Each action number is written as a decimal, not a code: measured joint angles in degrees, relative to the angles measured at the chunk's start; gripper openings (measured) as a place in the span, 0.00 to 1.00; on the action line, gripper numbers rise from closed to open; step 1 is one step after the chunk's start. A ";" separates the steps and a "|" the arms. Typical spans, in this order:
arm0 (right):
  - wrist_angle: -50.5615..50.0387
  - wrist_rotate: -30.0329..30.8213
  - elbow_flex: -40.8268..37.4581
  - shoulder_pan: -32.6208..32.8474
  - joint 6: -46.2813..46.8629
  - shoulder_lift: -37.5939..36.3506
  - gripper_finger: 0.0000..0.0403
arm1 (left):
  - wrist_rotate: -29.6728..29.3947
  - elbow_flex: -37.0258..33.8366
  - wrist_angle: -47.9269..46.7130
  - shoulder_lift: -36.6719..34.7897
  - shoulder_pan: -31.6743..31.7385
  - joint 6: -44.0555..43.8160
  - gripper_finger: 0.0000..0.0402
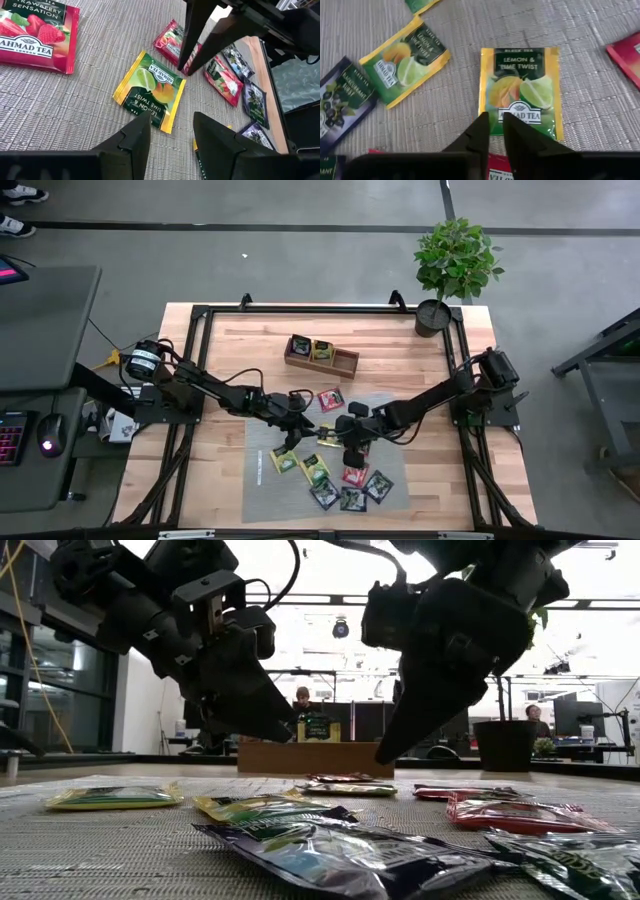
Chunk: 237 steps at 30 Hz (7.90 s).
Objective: Pick & Place Tea
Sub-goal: Put the yellow tea bag into the middle section of the wooden organizer
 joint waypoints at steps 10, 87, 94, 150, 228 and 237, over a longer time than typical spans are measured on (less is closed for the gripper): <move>1.32 4.51 0.00 0.00 -6.38 -0.02 0.45 | 0.04 -0.02 -0.42 0.00 0.00 0.10 0.36; -5.52 30.77 1.52 4.28 1.78 -0.77 0.05 | 10.55 -0.02 9.56 0.00 8.39 -11.53 0.36; -8.25 31.46 4.77 4.26 -3.12 -0.81 0.04 | 6.41 -0.02 9.87 -0.07 8.37 -15.66 0.36; -11.97 29.97 5.75 4.37 0.64 -0.90 0.04 | 5.79 3.04 -0.30 -0.02 10.51 -13.40 0.36; -35.77 22.27 5.73 3.54 18.74 -21.46 0.47 | 8.53 51.44 -80.11 1.42 28.06 65.69 0.00; -38.34 22.18 5.73 3.54 20.15 -21.49 0.47 | 2.27 64.39 -90.61 9.10 31.97 77.53 0.00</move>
